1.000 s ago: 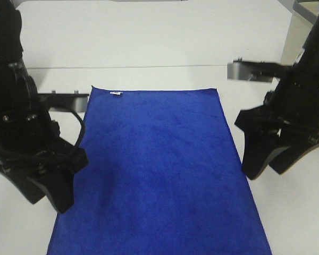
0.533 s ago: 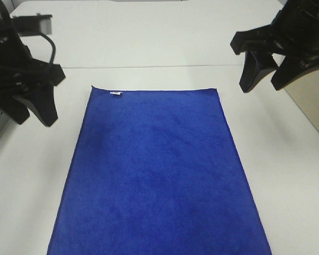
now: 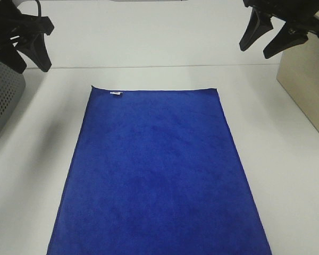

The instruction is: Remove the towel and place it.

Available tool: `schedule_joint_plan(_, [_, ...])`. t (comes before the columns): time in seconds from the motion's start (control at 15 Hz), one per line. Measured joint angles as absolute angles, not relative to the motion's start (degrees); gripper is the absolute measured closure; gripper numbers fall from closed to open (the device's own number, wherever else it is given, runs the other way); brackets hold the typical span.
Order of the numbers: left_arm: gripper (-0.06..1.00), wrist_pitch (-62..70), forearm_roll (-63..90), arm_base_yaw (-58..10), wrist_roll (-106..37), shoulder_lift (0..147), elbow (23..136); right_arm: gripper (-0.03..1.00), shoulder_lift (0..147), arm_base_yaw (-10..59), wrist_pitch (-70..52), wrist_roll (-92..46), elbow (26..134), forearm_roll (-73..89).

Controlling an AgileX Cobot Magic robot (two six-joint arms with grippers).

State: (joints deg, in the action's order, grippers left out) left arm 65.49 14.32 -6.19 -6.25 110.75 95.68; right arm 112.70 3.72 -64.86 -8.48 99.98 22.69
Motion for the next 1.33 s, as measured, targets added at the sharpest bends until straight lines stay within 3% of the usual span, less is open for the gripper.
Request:
schedule_joint_plan(0.13, [0.41,65.37,16.79,-5.50,-7.79,120.49,105.83,0.38,121.58,3.67,-67.44,-10.31,108.75,24.98])
schedule_joint_plan(0.53, [0.41,65.37,18.79,-5.50,-8.42,136.71,121.01,0.38,136.48,3.67,-69.16,-11.23,119.29,25.15])
schedule_joint_plan(0.93, [0.41,64.74,22.69,-5.50,-8.82,145.36,128.69,0.38,145.53,3.67,-68.24,-11.23,128.06,24.81])
schedule_joint_plan(1.33, [0.41,62.57,23.95,-5.50,-10.31,150.46,130.58,0.38,148.80,3.67,-66.41,-11.34,128.57,24.12])
